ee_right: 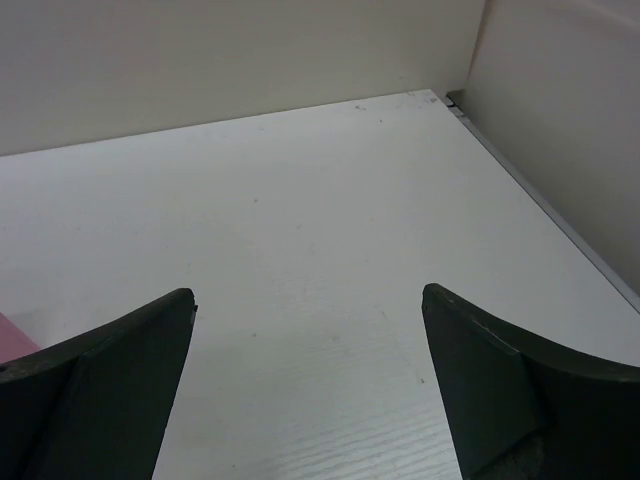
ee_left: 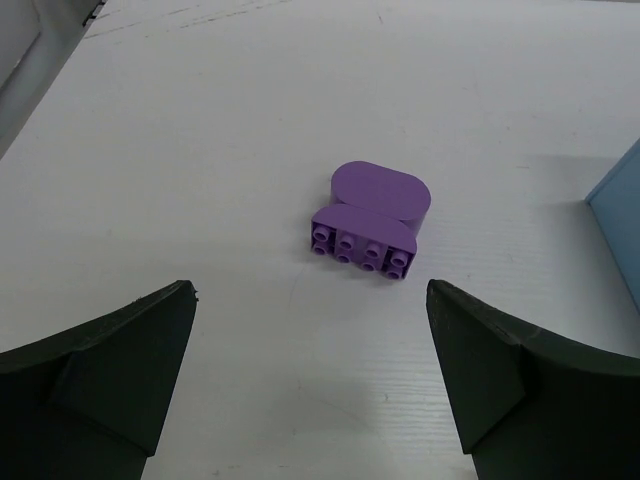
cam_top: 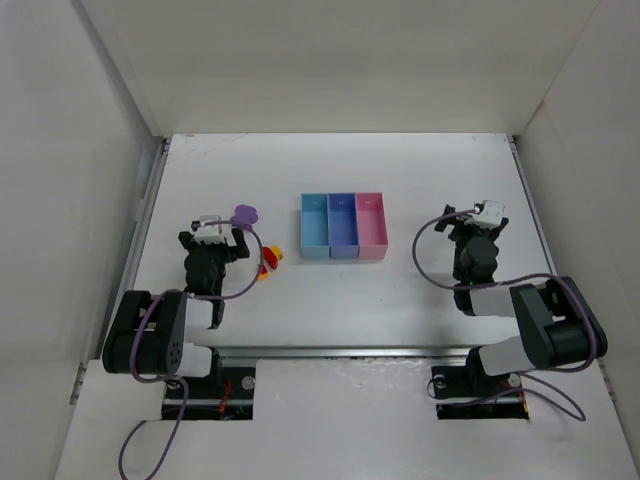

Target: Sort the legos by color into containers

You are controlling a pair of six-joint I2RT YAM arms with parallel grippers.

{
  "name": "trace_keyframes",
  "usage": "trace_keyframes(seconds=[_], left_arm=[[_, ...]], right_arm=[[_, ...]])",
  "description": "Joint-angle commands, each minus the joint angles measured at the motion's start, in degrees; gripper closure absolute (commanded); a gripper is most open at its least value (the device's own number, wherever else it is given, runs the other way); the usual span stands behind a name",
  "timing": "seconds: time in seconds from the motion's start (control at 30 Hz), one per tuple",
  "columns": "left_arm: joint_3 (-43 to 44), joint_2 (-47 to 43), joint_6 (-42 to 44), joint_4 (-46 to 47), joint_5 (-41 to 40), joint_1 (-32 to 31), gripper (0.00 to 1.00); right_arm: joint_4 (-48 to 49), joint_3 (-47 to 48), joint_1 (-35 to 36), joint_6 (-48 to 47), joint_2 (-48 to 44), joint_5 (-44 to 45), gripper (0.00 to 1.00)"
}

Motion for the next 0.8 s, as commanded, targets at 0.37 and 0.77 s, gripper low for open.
trace_keyframes(seconds=[0.37, 0.77], left_arm=[[7.8, -21.0, 13.6, -17.1, 11.4, -2.9, 0.00], [46.8, -22.0, 26.5, -43.2, -21.6, -8.3, 0.00]], right_arm=[[-55.7, 44.9, 4.7, -17.0, -6.2, 8.5, 0.00], [-55.7, 62.2, 12.7, -36.0, -4.7, 2.9, 0.00]])
